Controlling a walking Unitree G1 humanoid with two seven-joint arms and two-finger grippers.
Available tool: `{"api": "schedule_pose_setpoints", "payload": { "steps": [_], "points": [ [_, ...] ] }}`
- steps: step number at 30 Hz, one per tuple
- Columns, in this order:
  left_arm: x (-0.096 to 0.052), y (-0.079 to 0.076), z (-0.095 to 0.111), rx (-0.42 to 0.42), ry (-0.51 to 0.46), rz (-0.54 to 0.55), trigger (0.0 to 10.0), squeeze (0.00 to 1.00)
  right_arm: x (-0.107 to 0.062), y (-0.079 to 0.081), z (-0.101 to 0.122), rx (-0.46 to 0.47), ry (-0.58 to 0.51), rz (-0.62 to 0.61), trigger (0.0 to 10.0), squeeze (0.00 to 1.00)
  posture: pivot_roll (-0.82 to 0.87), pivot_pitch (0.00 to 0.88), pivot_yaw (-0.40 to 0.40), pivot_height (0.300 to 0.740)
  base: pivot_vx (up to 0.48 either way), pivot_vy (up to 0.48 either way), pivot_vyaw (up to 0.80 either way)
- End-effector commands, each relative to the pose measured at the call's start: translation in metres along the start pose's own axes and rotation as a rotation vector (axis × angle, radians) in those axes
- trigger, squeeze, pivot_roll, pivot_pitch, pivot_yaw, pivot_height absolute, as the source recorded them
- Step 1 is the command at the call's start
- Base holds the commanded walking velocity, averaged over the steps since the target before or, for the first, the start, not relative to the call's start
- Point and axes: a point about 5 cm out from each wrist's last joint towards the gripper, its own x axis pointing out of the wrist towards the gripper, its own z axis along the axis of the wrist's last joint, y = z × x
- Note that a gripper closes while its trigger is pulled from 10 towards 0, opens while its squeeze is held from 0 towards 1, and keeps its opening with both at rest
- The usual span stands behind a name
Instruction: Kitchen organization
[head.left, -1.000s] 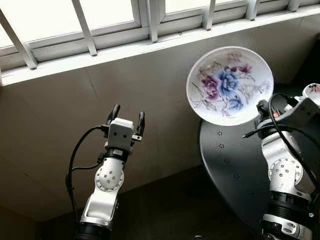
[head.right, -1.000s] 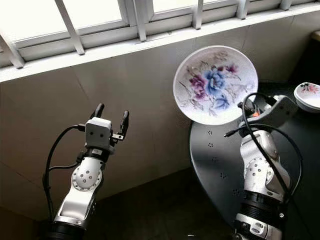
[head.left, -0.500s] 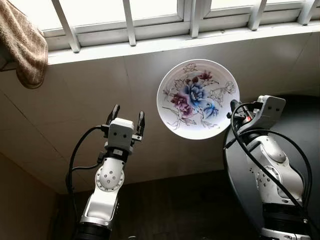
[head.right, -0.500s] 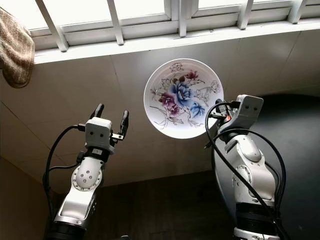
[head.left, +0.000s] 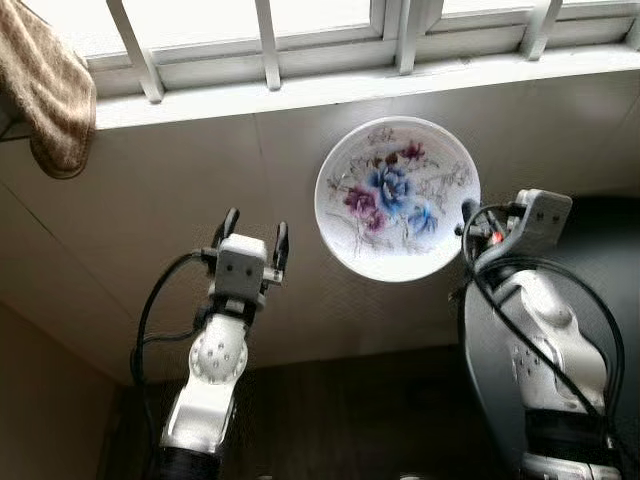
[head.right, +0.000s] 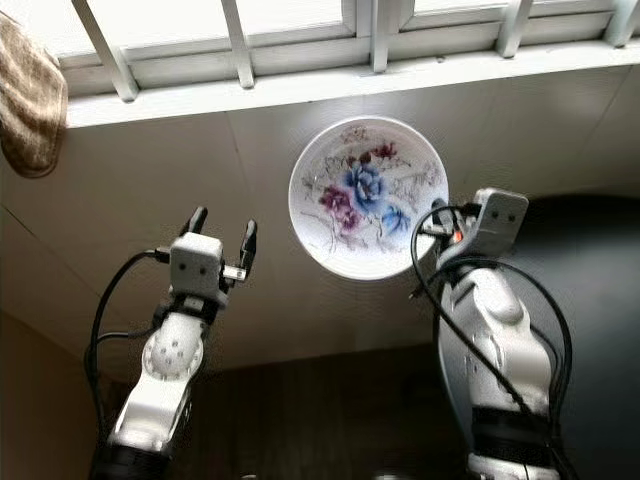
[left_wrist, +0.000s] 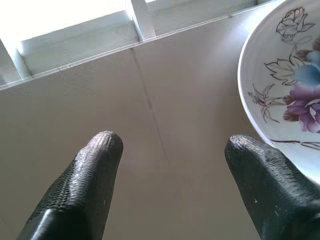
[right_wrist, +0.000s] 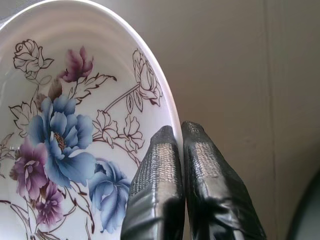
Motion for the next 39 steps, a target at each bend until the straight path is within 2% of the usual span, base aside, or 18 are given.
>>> {"api": "schedule_pose_setpoints", "payload": {
  "steps": [1,2,3,5,32,39],
  "points": [
    [-0.001,-0.001,-0.001,0.002,0.011,-0.003,10.0,0.0,0.0,0.004,0.013,-0.009,-0.063,0.017,0.0,0.0,-0.18,0.0,0.034,0.74,0.0,0.0,0.8],
    [-0.001,-0.001,-0.001,0.002,0.011,-0.002,10.0,0.0,-0.002,0.008,0.012,-0.038,-0.07,0.049,0.0,0.0,-0.18,0.0,0.034,0.74,0.0,0.0,0.8],
    [0.0,0.002,-0.004,0.008,0.03,0.023,10.0,0.0,-0.012,0.033,-0.005,-0.275,-0.059,0.253,0.0,0.0,-0.18,0.0,0.032,0.74,0.0,0.345,0.8],
    [0.0,0.004,-0.005,0.019,0.032,0.033,10.0,0.0,-0.018,0.043,-0.014,-0.363,-0.049,0.34,0.0,0.0,-0.18,0.0,0.032,0.74,0.0,0.0,0.8],
    [0.002,0.005,-0.005,0.013,0.039,0.037,10.0,0.0,-0.015,0.037,-0.007,-0.412,-0.134,0.297,0.0,0.0,-0.18,0.0,0.032,0.74,0.0,0.0,0.8],
    [0.002,0.004,-0.005,0.015,0.037,0.03,10.0,0.0,-0.014,0.035,-0.005,-0.417,-0.152,0.27,0.0,0.0,-0.18,0.0,0.032,0.74,0.0,0.471,0.8]
  ]
}}
